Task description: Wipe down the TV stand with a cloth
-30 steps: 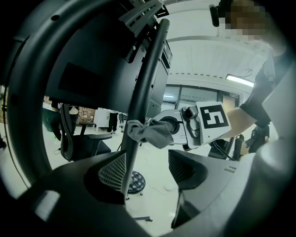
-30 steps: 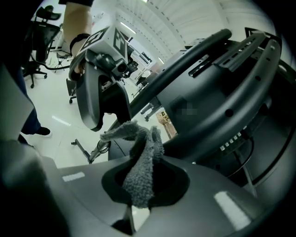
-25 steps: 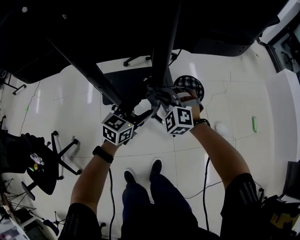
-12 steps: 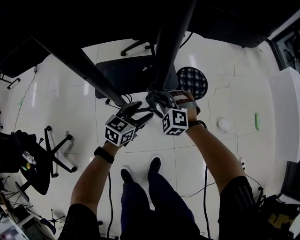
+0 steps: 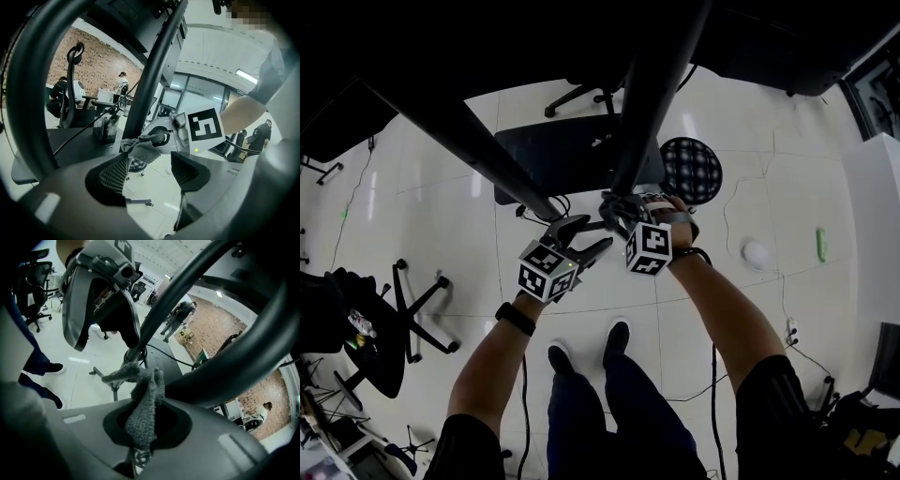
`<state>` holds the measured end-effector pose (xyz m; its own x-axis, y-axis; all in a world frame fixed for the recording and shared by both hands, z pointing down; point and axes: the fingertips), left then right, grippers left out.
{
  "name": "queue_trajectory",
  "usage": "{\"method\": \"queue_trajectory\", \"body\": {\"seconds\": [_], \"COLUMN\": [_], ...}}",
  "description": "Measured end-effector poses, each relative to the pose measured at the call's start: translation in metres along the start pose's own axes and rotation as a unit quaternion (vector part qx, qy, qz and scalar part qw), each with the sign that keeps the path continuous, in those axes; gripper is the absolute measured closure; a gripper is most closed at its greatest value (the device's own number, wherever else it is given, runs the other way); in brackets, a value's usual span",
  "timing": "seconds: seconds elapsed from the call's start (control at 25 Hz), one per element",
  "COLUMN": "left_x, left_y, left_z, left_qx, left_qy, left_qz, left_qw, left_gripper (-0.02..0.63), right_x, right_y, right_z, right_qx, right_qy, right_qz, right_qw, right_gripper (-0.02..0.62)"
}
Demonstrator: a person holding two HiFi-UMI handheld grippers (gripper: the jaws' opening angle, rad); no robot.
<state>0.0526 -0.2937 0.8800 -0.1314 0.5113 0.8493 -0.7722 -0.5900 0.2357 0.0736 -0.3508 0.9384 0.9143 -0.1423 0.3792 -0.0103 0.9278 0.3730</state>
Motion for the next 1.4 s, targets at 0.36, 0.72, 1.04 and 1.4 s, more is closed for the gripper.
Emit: {"method": "queue_trajectory", "body": {"seconds": [0.36,0.72,1.04,1.4], "left_x": [-0.029,-0.099,-0.140,-0.154], "left_y": [-0.010,-0.058,-0.081,-0.131], "left_z": [-0.036,-0.154,-0.276,-0.390], "left_qx": [0.006,0.030,0.012,0.051], "left_qy": [-0.016,-0.074,-0.115,-0.142], "left_qz": [0.004,0.018,0.037,0.063], "left_qw": [0.9998,0.9966,0.9926,0.9866], "left_gripper": [0.293,0.295,0.295,0.310], "right_x": [-0.048,-0.129,-0.198,-0.249], "right_y": [-0.006,0.009,0.038,0.098], "right_z": [-0.067,-0.211,-0.337,-0.436], "right_qx": [0.020,0.012,0.045,0.078], "right_qy": [-0.089,-0.262,-0.329,-0.388], "right_qz": [0.098,0.272,0.275,0.314], "right_qw": [0.991,0.926,0.902,0.863], "right_gripper": [0.571,0.569,0.569,0.569]}}
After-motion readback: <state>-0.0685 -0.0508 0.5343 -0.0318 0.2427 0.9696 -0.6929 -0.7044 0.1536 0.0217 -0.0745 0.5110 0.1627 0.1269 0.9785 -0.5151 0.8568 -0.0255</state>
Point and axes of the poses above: the fingertips, and each gripper's own axes: z forward along the fingers, y to its left, x out of its underside, and after that the axes turned 13 degrees about -x, right-handed
